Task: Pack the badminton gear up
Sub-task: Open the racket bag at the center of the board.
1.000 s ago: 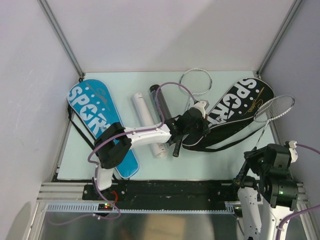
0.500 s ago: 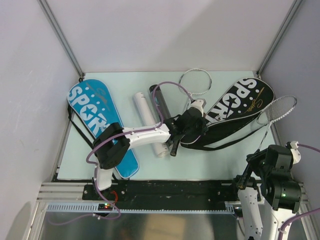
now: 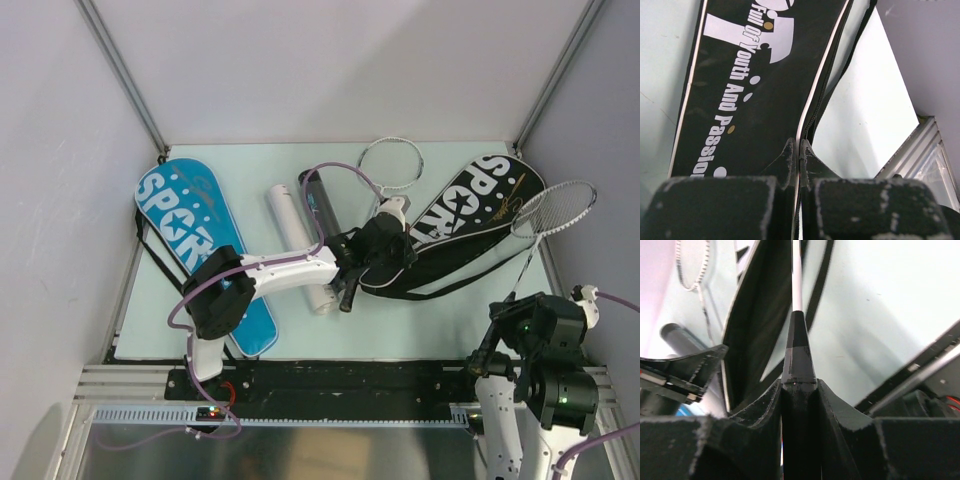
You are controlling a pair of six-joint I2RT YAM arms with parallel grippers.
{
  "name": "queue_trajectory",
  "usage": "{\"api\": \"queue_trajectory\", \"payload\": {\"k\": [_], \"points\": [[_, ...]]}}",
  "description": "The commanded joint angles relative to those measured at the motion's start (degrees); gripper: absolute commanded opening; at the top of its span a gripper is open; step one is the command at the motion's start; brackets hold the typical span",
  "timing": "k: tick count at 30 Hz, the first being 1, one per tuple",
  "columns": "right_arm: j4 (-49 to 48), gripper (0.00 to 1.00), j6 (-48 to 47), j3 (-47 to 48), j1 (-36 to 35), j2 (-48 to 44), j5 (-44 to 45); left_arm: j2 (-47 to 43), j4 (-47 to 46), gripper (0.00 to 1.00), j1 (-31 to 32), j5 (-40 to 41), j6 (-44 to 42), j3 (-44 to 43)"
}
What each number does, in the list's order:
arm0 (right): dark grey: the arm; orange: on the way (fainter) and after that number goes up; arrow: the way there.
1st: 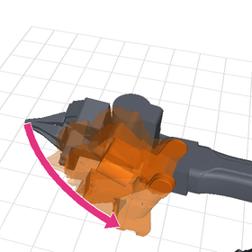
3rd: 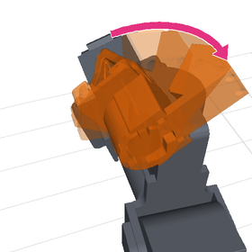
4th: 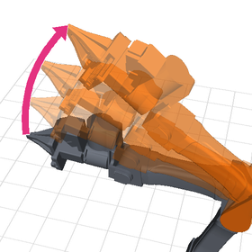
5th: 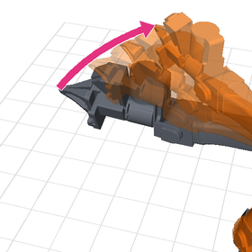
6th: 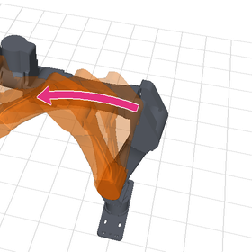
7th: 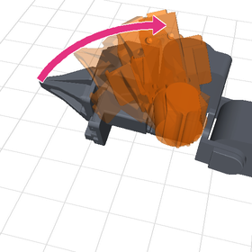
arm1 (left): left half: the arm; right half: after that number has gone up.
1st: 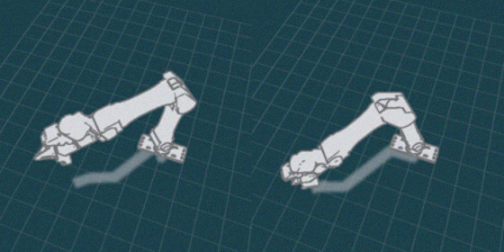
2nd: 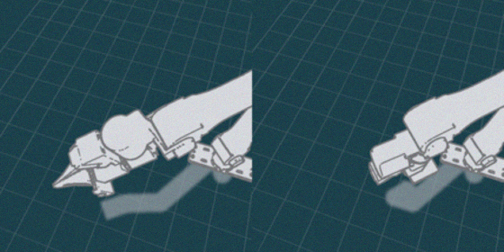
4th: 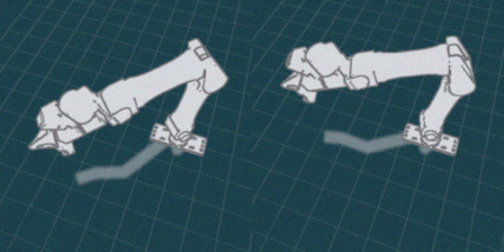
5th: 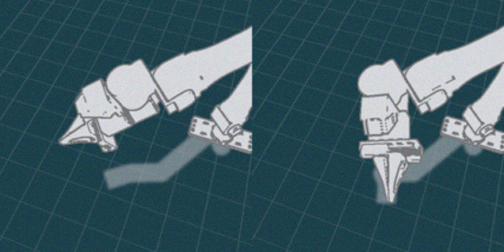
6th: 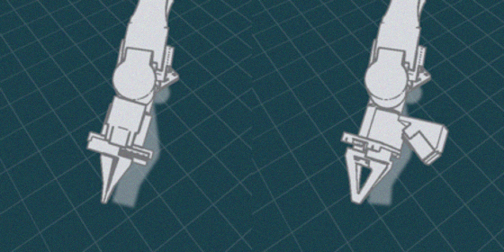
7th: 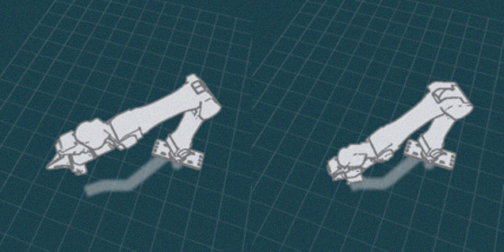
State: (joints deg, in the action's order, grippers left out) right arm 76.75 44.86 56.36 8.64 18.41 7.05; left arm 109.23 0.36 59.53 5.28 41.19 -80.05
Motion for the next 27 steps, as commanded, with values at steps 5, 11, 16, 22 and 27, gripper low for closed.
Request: {"api": "queue_trajectory", "payload": {"k": [5,11,16,22,27], "points": [[-15.98,0.00,8.67,-4.70,0.93,-5.15,-3.98,-3.01,-3.54,0.00,0.24,-5.45,3.30,-2.35],[-7.86,0.00,9.05,-1.48,0.91,-4.04,5.21,-3.86,-3.94,0.00,0.16,-4.64,4.47,-1.06],[-4.52,0.00,6.48,0.17,0.77,-0.30,7.60,-3.79,-4.04,0.00,0.15,-3.85,5.33,-1.66],[-2.29,0.00,6.09,-0.41,0.76,1.06,7.80,-4.81,-4.10,0.00,0.15,-3.33,6.22,-0.37],[-2.34,0.00,7.25,-1.84,0.76,0.80,5.83,-5.12,-4.22,0.00,0.16,-3.83,6.60,-0.29]]}}
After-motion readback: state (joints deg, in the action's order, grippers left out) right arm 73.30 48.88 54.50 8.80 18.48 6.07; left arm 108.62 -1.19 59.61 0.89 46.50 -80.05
